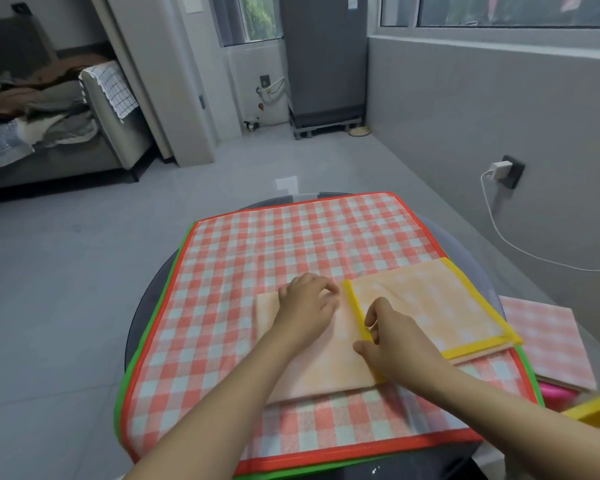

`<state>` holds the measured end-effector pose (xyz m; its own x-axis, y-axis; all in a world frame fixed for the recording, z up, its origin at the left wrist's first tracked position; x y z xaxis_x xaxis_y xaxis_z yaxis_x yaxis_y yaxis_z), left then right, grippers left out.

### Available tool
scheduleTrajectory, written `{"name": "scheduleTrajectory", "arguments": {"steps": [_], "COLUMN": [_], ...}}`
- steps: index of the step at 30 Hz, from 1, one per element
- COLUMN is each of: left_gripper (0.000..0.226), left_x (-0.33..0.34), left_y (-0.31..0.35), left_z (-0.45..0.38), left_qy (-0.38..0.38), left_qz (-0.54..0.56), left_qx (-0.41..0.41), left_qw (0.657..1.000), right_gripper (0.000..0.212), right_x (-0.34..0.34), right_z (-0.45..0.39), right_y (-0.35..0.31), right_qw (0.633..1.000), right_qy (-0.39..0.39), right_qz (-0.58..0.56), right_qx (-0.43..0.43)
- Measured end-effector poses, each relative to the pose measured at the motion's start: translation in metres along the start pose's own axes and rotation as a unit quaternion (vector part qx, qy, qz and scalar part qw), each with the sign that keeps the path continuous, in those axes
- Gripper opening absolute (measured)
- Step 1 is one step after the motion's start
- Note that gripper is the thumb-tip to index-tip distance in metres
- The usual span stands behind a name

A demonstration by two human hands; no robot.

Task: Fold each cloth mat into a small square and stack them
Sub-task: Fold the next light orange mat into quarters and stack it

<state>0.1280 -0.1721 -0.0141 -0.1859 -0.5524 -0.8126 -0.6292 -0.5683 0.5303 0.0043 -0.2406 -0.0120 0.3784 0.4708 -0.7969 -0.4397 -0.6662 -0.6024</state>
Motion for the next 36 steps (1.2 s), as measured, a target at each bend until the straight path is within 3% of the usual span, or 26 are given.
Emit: {"name": "scheduleTrajectory", "arguments": {"steps": [5,9,14,18,21,23,25,27,29,36], "left_gripper": [0.023,0.026,0.027,0.032,0.051,0.058,0.059,0.059,0.059,0.060], "left_x": [-0.013,-0.023,-0.022,-0.028,-0.008,0.007,0.013,0.014,0.015,0.016], "left_y": [-0.008,-0.016,-0.020,-0.005,0.015,0.015,0.011,0.010,0.009,0.009], "left_z": [0.005,0.023,0.046,0.053,0.062,0.069,0.072,0.072,0.071,0.071], "left_qy": [-0.026,-0.022,-0.005,0.042,-0.037,-0.094,-0.105,-0.100,-0.102,-0.112], "left_qz": [0.000,0.007,0.027,-0.040,-0.088,-0.111,-0.126,-0.141,-0.151,-0.158], "left_qx": [-0.020,-0.049,-0.075,-0.010,0.082,0.093,0.090,0.089,0.089,0.090], "left_qw": [0.999,0.999,0.997,0.998,0.992,0.985,0.982,0.981,0.979,0.977], "right_gripper": [0.028,0.021,0.013,0.014,0.013,0.015,0.027,0.057,0.074,0.093], "right_x": [-0.005,-0.018,-0.018,-0.015,-0.015,-0.014,-0.009,0.004,0.015,0.015], "right_z": [-0.008,-0.027,-0.042,-0.044,-0.039,-0.029,-0.011,0.008,0.020,0.014], "right_y": [0.009,0.017,0.012,0.009,0.006,0.001,-0.006,-0.009,-0.001,0.032], "right_qw": [0.998,0.997,0.987,0.979,0.972,0.959,0.949,0.960,0.966,0.970], "right_qy": [0.016,0.065,0.090,0.102,0.118,0.144,0.148,0.093,0.039,0.009], "right_qz": [0.063,0.039,0.038,0.058,0.089,0.133,0.164,0.169,0.171,0.194], "right_qx": [-0.011,-0.035,-0.124,-0.165,-0.182,-0.207,-0.224,-0.205,-0.190,-0.146]}}
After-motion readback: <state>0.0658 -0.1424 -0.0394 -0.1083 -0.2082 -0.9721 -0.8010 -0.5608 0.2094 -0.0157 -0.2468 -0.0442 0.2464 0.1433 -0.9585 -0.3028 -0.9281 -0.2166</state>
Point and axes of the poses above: each hand's wrist, its own z-axis away from the middle knuckle, its own x-axis out of the palm, y = z × x, the point moved 9 cm from there along -z, towards the middle knuckle, and after that the axes turned 11 degrees about y, right-handed, at the moved point
